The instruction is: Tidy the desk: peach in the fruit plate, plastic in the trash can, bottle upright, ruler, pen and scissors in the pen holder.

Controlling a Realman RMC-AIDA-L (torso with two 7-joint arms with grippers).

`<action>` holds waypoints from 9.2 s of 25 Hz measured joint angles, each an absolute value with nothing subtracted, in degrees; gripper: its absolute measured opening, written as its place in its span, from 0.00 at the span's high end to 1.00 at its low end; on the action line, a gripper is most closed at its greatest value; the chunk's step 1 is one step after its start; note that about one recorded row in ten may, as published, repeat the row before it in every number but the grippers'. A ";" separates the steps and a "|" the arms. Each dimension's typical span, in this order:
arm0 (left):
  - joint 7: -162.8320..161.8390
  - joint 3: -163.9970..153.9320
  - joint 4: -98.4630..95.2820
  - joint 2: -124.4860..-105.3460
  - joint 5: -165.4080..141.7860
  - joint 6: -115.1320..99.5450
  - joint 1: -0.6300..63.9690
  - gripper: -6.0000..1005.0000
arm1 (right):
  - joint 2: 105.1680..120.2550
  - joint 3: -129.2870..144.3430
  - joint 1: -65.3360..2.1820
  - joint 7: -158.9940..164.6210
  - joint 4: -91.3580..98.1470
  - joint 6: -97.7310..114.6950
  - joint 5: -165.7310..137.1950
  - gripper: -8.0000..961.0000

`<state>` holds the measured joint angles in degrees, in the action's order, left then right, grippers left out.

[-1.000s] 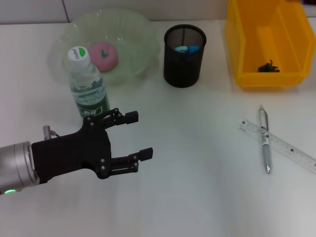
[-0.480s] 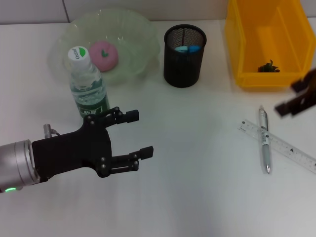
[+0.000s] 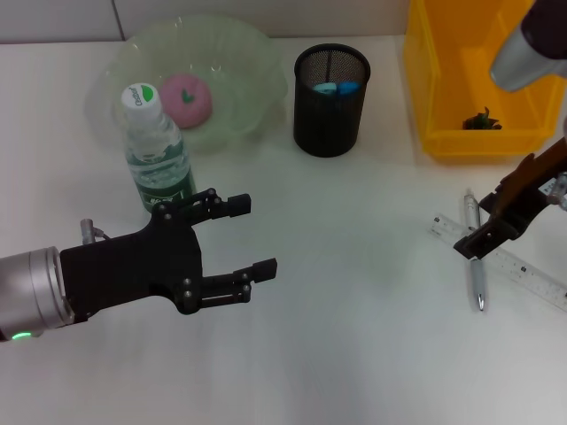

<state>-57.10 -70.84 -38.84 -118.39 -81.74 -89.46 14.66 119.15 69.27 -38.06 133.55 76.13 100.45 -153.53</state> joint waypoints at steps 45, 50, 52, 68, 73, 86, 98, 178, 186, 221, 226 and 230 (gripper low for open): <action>-57.06 -70.91 -38.67 -118.39 -81.74 -89.50 14.68 0.19 | 119.18 72.71 -43.83 133.13 54.86 82.83 -153.99 0.52; -57.08 -70.85 -38.67 -118.39 -81.74 -89.62 14.67 0.19 | 119.18 72.30 -43.44 133.47 56.82 83.46 -153.71 0.60; -57.09 -70.84 -38.67 -118.39 -81.74 -89.64 14.64 0.19 | 119.23 72.27 -42.70 134.42 60.16 84.37 -153.56 0.60; -57.10 -70.92 -38.68 -118.39 -81.74 -90.00 14.54 0.19 | 119.10 57.71 -37.09 127.25 78.85 66.70 -121.15 0.60; -57.12 -71.06 -38.67 -118.39 -81.74 -89.98 14.56 0.19 | 119.21 58.52 -39.14 108.85 64.49 55.93 -100.95 0.60; -57.13 -71.12 -38.59 -118.39 -81.74 -89.68 14.66 0.19 | 119.67 67.59 -43.32 47.97 29.34 57.19 -52.92 0.60; -57.58 -71.10 -38.50 -118.39 -81.74 -89.98 14.62 0.19 | 119.88 75.91 -43.96 37.25 19.53 58.76 -41.12 0.60; -57.30 -71.36 -38.08 -118.39 -81.80 -89.81 15.29 0.20 | 119.40 64.11 -33.41 167.59 69.23 86.72 -153.05 0.17; -57.92 -73.54 -38.43 -117.95 -84.28 -90.89 15.57 0.20 | 119.32 65.57 -35.36 167.59 64.55 84.25 -153.36 0.17; -58.37 -73.01 -38.14 -118.30 -86.14 -90.82 16.09 0.20 | 119.27 66.26 -39.44 168.46 56.70 79.87 -157.68 0.44; -58.14 -73.02 -38.05 -118.30 -86.13 -90.70 16.08 0.20 | 119.25 66.31 -40.43 168.44 55.13 79.49 -158.43 0.63; -58.13 -73.03 -38.05 -118.29 -86.13 -90.69 16.08 0.20 | 119.37 66.84 -40.27 168.14 55.68 79.56 -158.41 0.76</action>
<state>-58.13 -73.03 -38.05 -118.29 -86.13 -90.69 16.08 119.37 66.84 -40.27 168.14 55.68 79.56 -158.41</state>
